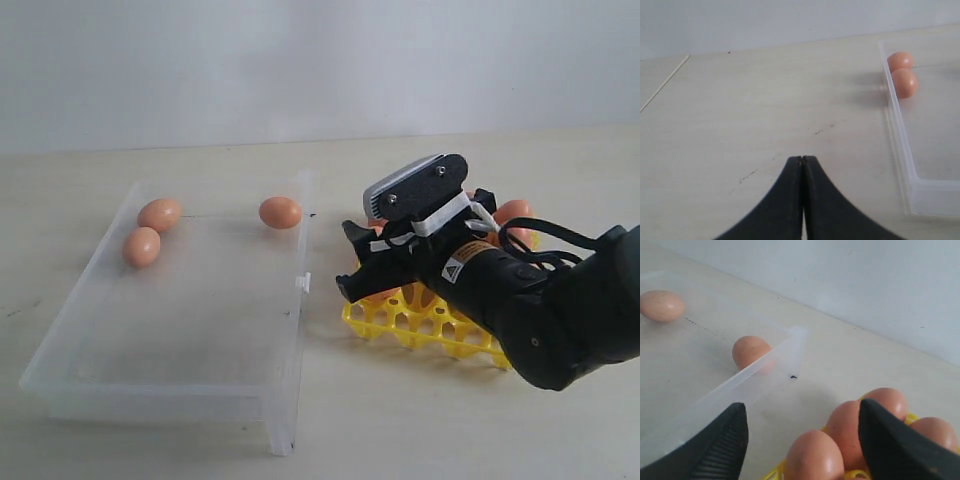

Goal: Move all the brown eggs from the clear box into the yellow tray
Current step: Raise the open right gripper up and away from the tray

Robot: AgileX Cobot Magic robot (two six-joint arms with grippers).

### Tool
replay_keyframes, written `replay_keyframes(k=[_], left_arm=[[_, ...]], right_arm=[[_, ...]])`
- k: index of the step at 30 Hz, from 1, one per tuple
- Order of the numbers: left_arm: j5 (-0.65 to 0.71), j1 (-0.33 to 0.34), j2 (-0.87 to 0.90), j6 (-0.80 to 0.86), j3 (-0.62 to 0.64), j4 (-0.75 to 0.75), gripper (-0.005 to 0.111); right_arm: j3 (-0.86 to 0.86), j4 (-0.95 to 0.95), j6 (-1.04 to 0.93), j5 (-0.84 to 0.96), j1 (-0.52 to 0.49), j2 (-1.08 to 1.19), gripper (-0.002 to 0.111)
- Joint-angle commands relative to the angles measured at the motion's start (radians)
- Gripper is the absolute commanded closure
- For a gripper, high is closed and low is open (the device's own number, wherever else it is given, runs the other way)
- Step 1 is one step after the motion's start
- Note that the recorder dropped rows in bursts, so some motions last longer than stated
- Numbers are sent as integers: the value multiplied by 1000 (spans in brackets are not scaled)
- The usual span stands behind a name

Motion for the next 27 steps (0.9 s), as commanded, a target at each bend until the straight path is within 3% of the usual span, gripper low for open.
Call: replay_keyframes(k=[1,12,16,21,25,27], left_arm=[[-6,-6,-6,0,-4,-2,107],[-6,-6,-6,0,-4,-2,107],[-6,-6,-6,0,-4,-2,107],[-6,-6,-6,0,-4,-2,107],[-6,-6,-6,0,-4,-2,107],[-6,-6,-6,0,-4,-2,107]], right_arm=[[-4,21,-9,-7,-3,-33,46],[-4,49,1,-7,-3,-214,47],[-54,47,106,110,-3,-296,54],[-208,4,199,411,-3,-322,77],[-346,-102,199,675,-3,-289,109],[-400,-116,199,752,-3,-268,108]])
